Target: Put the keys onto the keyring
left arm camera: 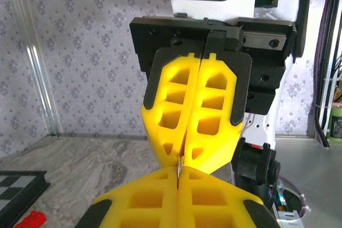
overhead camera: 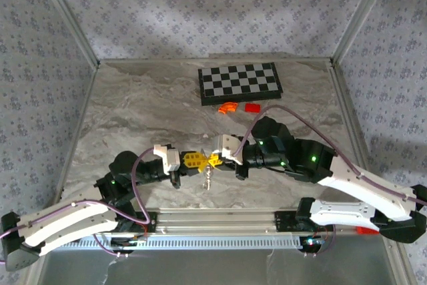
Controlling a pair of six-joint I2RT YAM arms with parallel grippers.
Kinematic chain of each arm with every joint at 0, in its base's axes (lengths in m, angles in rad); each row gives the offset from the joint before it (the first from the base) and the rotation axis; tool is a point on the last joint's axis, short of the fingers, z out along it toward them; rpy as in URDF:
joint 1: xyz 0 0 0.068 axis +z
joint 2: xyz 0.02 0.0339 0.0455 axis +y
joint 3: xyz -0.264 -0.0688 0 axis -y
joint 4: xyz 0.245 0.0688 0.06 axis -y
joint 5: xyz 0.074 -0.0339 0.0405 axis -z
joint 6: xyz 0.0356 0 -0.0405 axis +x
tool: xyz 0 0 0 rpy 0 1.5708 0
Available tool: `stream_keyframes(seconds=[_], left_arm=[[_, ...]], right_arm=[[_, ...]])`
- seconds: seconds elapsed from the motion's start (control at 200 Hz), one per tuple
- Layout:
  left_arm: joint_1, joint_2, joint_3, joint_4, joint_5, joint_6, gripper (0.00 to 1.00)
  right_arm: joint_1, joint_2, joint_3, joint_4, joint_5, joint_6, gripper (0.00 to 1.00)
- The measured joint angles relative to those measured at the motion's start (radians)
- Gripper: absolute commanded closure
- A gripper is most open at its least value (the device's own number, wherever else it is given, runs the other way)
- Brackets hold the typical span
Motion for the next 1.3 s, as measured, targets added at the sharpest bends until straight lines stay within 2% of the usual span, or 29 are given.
stream_keyframes(seconds=[0.08,0.115,0.205,0.255,0.305,0.435,0.62,0.73,0.86,1.095,1.154,1.234,1.299], left_arm=[[0.0,0.0,0.003,-0.011,-0.004,0.002,1.0],[-0.003,-0.005,0.013,-0.044,-0.013,0.013,0.97],[-0.009,-0.013,0.065,-0.191,-0.058,0.062,0.88],[-0.009,-0.014,0.1,-0.268,-0.087,0.089,0.87],[-0.009,-0.012,0.134,-0.341,-0.115,0.118,0.87],[-0.014,-0.009,0.163,-0.452,-0.151,0.162,1.0],[-0.016,-0.006,0.163,-0.498,-0.156,0.173,1.0],[-0.016,-0.027,0.127,-0.436,-0.149,0.146,1.0],[-0.015,-0.051,0.06,-0.298,-0.124,0.101,1.0],[-0.014,-0.003,-0.008,-0.013,-0.037,0.01,1.0],[-0.014,0.019,-0.01,0.04,-0.022,-0.013,1.0],[-0.015,0.039,-0.017,0.093,-0.01,-0.034,1.0],[-0.015,0.041,-0.019,0.109,-0.007,-0.039,1.0]], right_arm=[[-0.001,-0.002,0.0,-0.001,0.0,0.0,1.0],[-0.001,0.002,0.001,-0.01,0.004,-0.001,1.0],[0.002,0.034,0.032,-0.061,0.029,-0.017,1.0],[0.008,0.06,0.062,-0.097,0.05,-0.032,1.0],[0.019,0.089,0.094,-0.133,0.078,-0.05,1.0],[0.035,0.146,0.151,-0.201,0.122,-0.086,1.0],[0.049,0.19,0.179,-0.258,0.161,-0.122,1.0],[0.05,0.187,0.18,-0.26,0.166,-0.121,1.0],[0.053,0.164,0.174,-0.24,0.159,-0.108,0.91],[0.034,0.066,0.112,-0.159,0.097,-0.052,0.9],[0.024,0.045,0.101,-0.149,0.082,-0.038,0.91],[0.015,0.026,0.092,-0.142,0.064,-0.029,1.0],[0.013,0.021,0.091,-0.138,0.056,-0.017,1.0]])
